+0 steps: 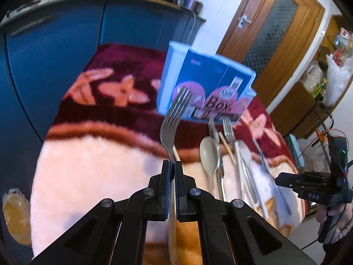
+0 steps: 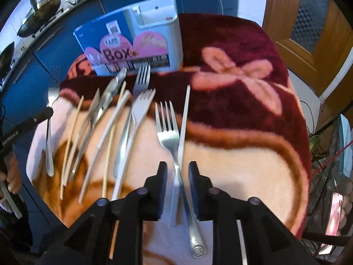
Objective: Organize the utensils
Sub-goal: 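Lift the fork into the Box caddy and open the left tool while the right tool carries its fork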
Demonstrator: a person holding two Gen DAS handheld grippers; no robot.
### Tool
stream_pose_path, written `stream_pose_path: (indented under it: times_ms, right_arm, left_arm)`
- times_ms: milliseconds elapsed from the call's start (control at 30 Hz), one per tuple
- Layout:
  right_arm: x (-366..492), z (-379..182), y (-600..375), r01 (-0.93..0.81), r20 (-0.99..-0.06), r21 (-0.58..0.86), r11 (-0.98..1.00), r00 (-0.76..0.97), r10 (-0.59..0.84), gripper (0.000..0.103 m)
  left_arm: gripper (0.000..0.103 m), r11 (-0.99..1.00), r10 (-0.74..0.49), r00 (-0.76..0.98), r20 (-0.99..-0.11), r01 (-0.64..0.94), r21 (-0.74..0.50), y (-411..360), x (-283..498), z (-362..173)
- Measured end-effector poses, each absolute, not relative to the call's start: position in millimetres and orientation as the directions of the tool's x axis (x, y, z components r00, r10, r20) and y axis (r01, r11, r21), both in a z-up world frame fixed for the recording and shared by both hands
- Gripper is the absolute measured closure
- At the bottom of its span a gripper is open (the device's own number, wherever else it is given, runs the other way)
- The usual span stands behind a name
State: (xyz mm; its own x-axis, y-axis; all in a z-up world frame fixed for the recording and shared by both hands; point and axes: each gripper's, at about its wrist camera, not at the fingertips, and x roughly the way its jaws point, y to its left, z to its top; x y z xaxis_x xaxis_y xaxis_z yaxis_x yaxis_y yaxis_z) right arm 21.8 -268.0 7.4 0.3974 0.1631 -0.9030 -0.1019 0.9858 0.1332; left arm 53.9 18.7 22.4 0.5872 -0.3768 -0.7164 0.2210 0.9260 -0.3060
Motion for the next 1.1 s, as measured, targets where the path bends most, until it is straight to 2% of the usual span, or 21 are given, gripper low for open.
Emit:
stream_pose_path:
  times_ms: [400, 467, 500, 633, 833, 1000, 1100]
  right_arm:
    - [89.6, -14.7, -274.9, -0.023, -0.918, 0.128, 0.992, 0.376, 0.127, 0.083]
    - [90.5, -14.8, -272.1, -0.038, -0.916, 0.117, 0.992, 0.382, 0.122, 0.088]
    - [89.9, -14.9, -271.2, -0.043, -0.915, 0.113, 0.993, 0.385, 0.121, 0.094]
    - [85.6, -6.6, -273.1, -0.057, -0.892, 0.139, 0.989, 0.427, 0.151, 0.097]
    - [64.6, 42.1, -275.3, -0.089, -0.779, 0.192, 0.977, 0.591, 0.207, 0.097]
    - [54.1, 94.2, -281.0, -0.129, -0.619, 0.221, 0.967, 0.748, 0.241, 0.097]
    - [55.6, 116.7, -279.9, -0.136, -0.531, 0.191, 0.972, 0.818, 0.219, 0.097]
  left_arm:
    - [0.102, 0.924, -0.381, 0.732, -0.565, 0.277, -0.264, 15.7, 37.4, 66.6]
    - [0.102, 0.925, -0.378, 0.750, -0.543, 0.280, -0.256, 15.0, 37.8, 75.5]
    - [0.102, 0.926, -0.376, 0.760, -0.530, 0.281, -0.253, 14.6, 39.0, 81.3]
    - [0.102, 0.925, -0.374, 0.790, -0.487, 0.282, -0.254, 13.7, 49.9, 105.1]
    - [0.102, 0.935, -0.346, 0.833, -0.431, 0.270, -0.229, 5.3, 78.8, 141.8]
    - [0.102, 0.943, -0.320, 0.867, -0.382, 0.253, -0.216, -4.1, 106.2, 168.4]
    - [0.102, 0.945, -0.309, 0.883, -0.353, 0.243, -0.218, -8.8, 123.0, 180.7]
